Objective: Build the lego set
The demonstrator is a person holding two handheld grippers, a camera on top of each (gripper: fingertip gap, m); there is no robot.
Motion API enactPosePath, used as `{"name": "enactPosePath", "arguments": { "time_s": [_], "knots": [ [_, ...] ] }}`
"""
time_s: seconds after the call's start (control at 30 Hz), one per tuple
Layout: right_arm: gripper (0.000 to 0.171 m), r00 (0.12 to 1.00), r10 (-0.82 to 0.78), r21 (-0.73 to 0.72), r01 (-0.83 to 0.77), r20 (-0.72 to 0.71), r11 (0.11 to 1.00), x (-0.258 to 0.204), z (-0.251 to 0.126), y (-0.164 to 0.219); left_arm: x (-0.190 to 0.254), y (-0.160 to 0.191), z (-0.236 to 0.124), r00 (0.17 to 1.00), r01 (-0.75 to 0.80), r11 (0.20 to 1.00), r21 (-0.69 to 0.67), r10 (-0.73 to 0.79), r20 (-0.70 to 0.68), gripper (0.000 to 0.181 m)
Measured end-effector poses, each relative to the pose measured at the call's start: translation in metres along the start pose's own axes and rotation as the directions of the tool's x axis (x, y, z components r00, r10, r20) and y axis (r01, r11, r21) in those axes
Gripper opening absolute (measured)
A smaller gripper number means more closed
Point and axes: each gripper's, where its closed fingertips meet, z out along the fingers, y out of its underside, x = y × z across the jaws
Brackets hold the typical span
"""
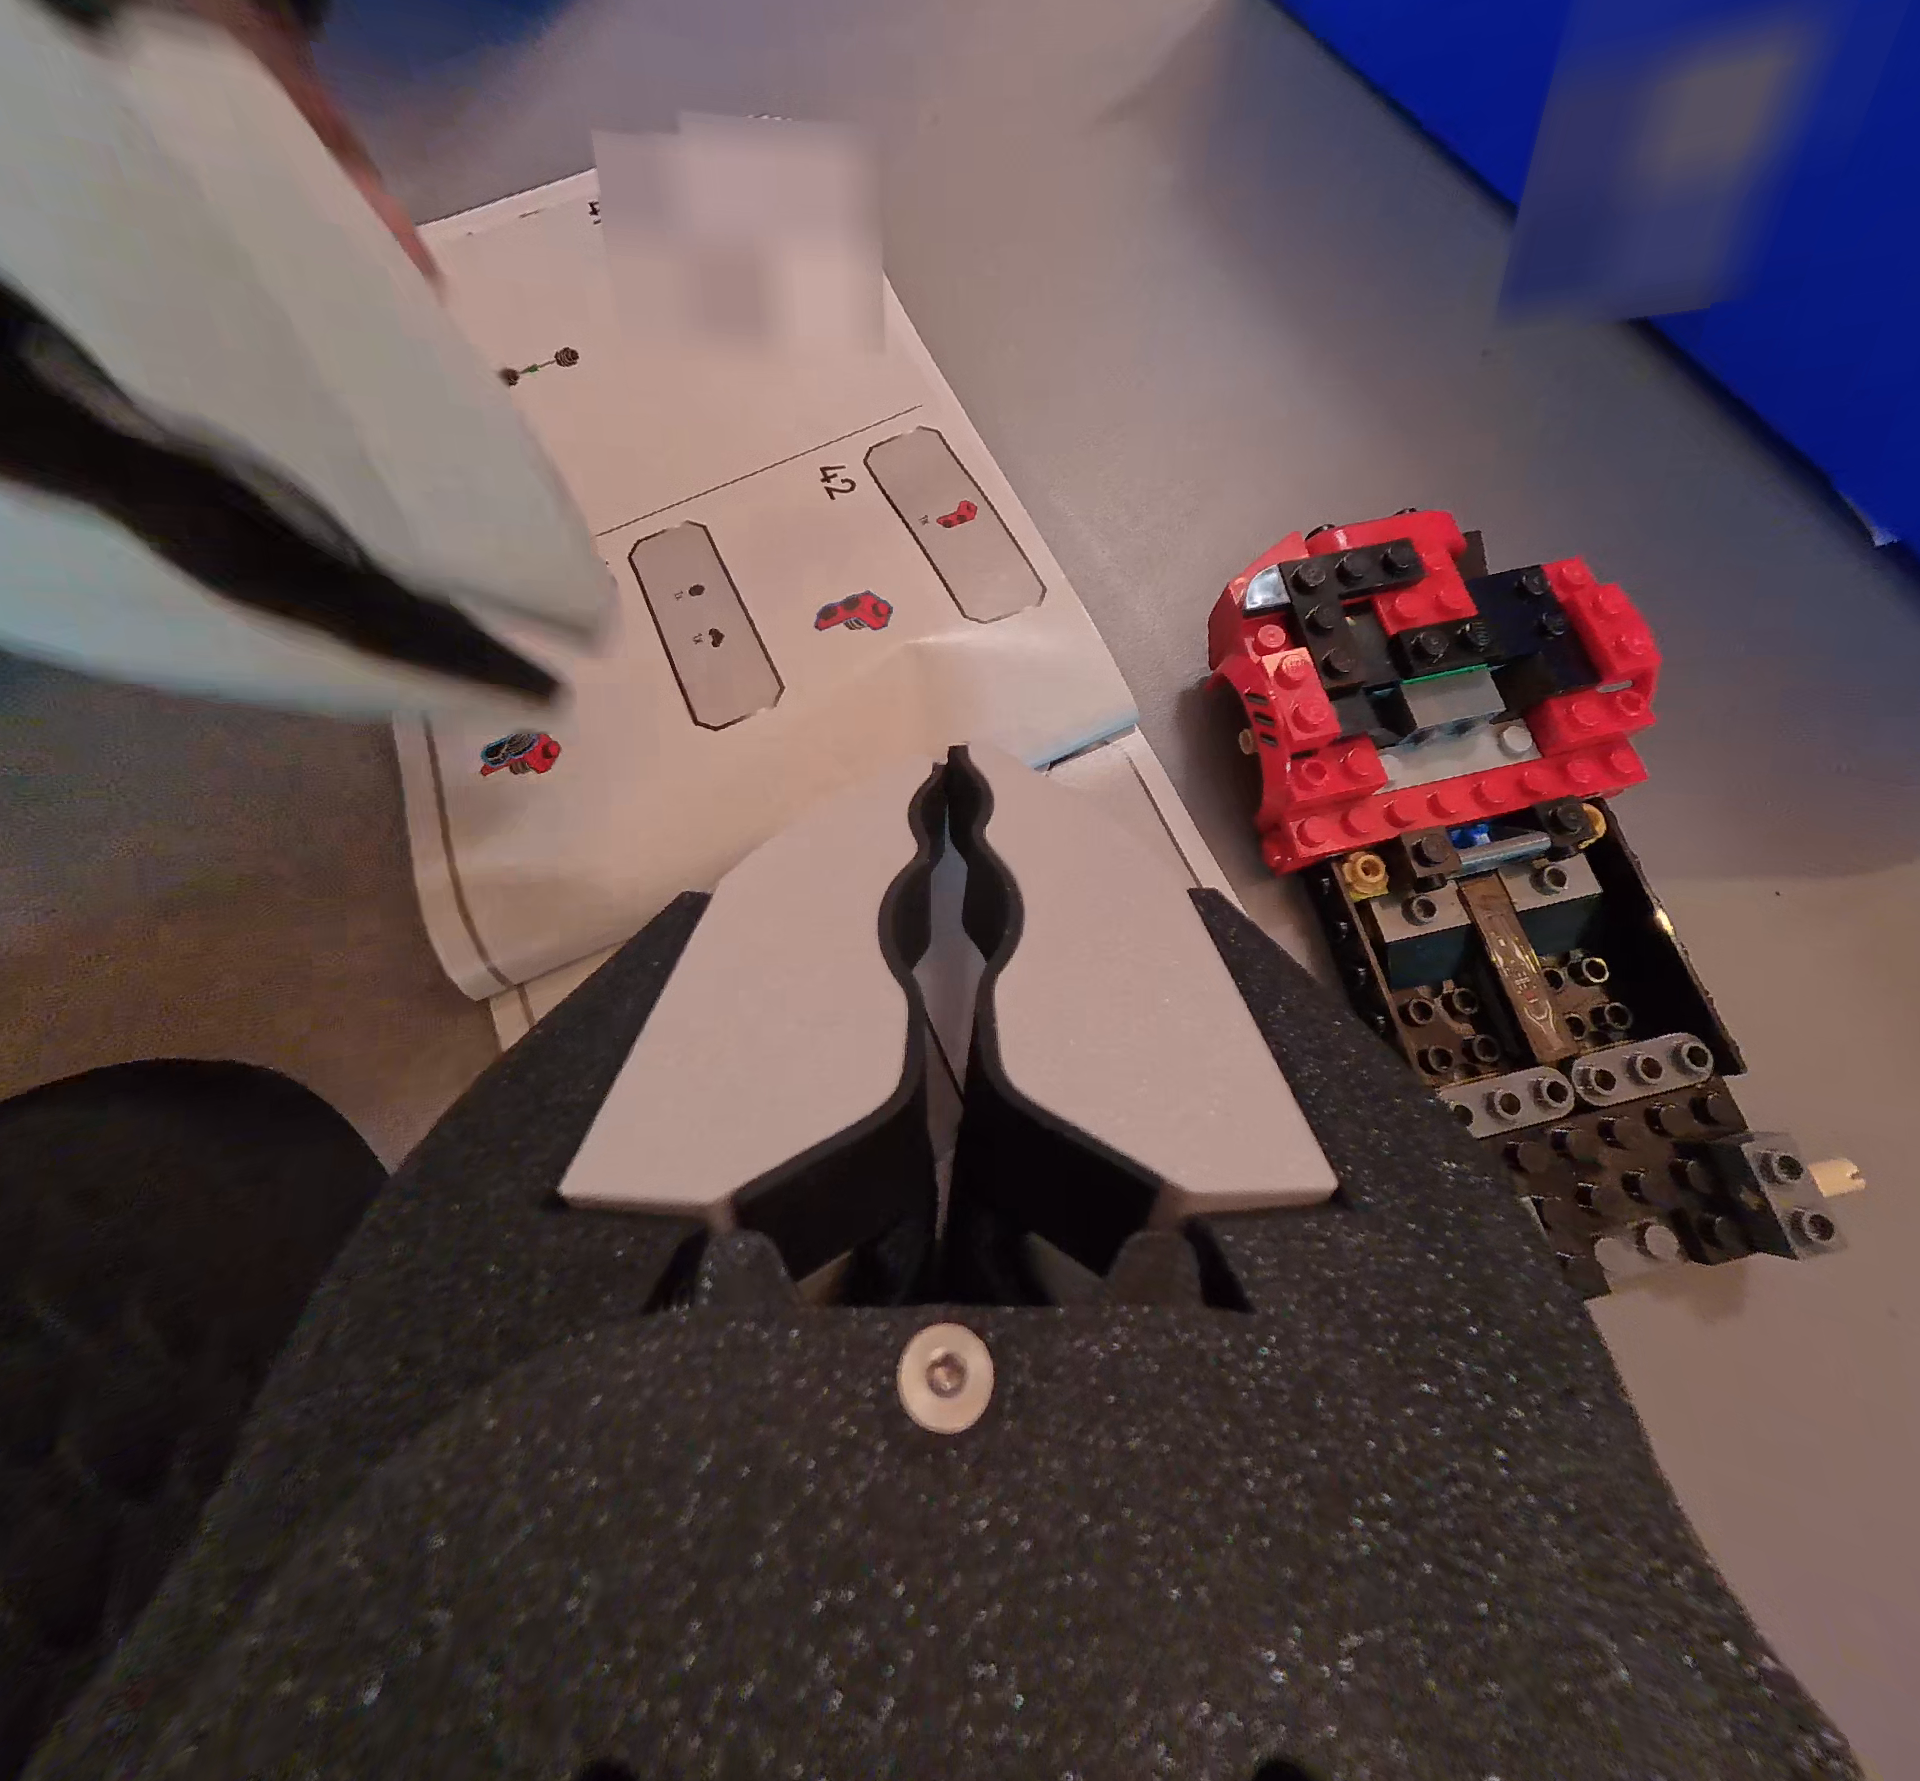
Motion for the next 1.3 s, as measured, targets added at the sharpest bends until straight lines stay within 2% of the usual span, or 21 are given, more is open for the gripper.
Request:
{"name": "enactPosePath", "arguments": {
  "time_s": [0.07,0.13,0.37,0.47,0.53,0.6,0.7,0.83,1.0,1.23,1.3],
  "knots": [
    [0.0,1.0,-0.002,0.001,0.002,-0.001,1.0,0.0,0.0,0.0,0.015,-0.008,0.022,0.993,-0.012,1.0,0.007,0.013,-0.118,0.009],
    [0.0,1.0,0.012,0.002,-0.012,0.013,1.0,0.0,0.0,0.0,0.026,0.005,0.035,0.976,0.011,0.998,-0.054,-0.023,-0.219,0.001],
    [0.0,0.993,0.073,0.001,-0.074,0.097,0.997,-0.004,0.0,0.0,0.029,0.031,0.02,0.913,0.307,0.952,0.011,-0.291,-0.284,0.0],
    [0.0,0.97,0.115,0.023,-0.122,0.213,0.992,-0.012,-0.004,-0.004,0.03,0.032,0.019,0.904,0.335,0.942,0.016,-0.317,-0.285,0.0],
    [0.0,0.888,0.201,-0.013,-0.215,0.413,0.977,-0.033,-0.014,-0.004,0.03,0.032,0.019,0.907,0.327,0.945,0.009,-0.311,-0.283,0.0],
    [0.0,0.749,0.335,-0.159,-0.3,0.571,0.941,-0.057,-0.022,0.006,0.03,0.032,0.019,0.906,0.333,0.943,0.015,-0.315,-0.284,0.0],
    [0.0,0.767,0.376,-0.206,-0.315,0.52,0.926,-0.055,-0.015,0.009,0.031,0.032,0.018,0.908,0.328,0.944,0.021,-0.309,-0.283,0.0],
    [0.0,0.746,0.458,-0.262,-0.376,0.483,0.889,-0.047,-0.008,0.006,0.031,0.033,0.018,0.916,0.309,0.951,0.024,-0.291,-0.276,0.0],
    [0.0,0.866,0.419,-0.223,-0.367,0.271,0.903,-0.009,0.008,-0.003,0.031,0.033,0.018,0.924,0.284,0.958,0.027,-0.266,-0.275,0.0],
    [0.0,0.898,0.407,-0.142,-0.387,0.167,0.911,0.018,0.021,-0.014,0.031,0.033,0.017,0.932,0.276,0.961,0.024,-0.261,-0.251,0.0],
    [0.0,0.876,0.43,-0.13,-0.41,0.218,0.903,0.008,0.014,-0.016,0.031,0.033,0.017,0.93,0.286,0.958,0.026,-0.271,-0.249,0.0]
  ]
}}
